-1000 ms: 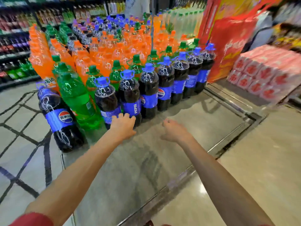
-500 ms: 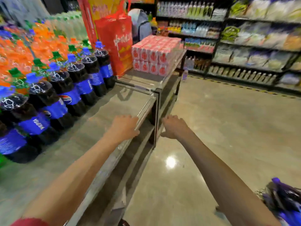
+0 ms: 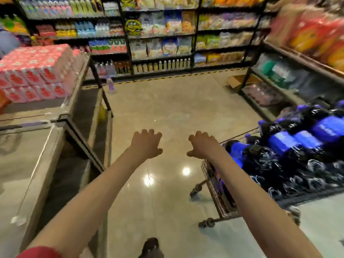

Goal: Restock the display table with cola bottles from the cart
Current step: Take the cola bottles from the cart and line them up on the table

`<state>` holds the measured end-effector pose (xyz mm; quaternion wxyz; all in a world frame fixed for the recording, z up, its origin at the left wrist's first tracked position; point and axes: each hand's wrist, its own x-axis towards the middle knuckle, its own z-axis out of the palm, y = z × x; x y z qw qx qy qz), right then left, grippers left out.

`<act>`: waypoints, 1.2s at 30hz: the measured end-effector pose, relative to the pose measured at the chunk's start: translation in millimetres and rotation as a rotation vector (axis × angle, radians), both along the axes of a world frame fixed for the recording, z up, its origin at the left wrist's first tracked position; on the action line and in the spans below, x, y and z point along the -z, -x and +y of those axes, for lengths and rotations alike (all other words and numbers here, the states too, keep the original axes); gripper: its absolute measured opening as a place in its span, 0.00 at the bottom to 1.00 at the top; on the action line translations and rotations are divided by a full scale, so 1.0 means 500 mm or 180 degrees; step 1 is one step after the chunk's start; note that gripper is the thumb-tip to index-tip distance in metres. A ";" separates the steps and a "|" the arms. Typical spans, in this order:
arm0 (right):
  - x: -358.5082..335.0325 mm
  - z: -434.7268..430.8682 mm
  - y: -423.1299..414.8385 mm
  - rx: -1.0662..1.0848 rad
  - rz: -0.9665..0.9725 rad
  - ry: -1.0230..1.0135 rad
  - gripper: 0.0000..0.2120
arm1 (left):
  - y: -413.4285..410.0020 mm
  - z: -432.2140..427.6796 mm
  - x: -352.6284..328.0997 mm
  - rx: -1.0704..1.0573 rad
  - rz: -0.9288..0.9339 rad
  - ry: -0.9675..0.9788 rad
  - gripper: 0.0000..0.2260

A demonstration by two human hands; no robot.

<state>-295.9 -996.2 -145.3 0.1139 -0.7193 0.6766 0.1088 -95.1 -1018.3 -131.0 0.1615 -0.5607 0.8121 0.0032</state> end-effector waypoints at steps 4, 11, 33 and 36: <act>-0.003 0.074 0.172 0.0641 -0.0059 0.0020 0.26 | 0.180 -0.018 -0.002 0.0640 0.0045 -0.0097 0.27; -0.028 0.168 0.392 0.1548 0.0022 -0.0069 0.28 | 0.453 -0.027 0.012 0.1522 0.0267 -0.0239 0.25; 0.060 0.066 0.793 0.2006 0.0074 -0.0560 0.31 | 0.900 -0.192 0.156 0.1091 0.1014 -0.0583 0.20; 0.081 0.057 0.817 0.1992 0.0003 -0.0545 0.30 | 0.946 -0.204 0.186 0.0839 0.1199 -0.0725 0.24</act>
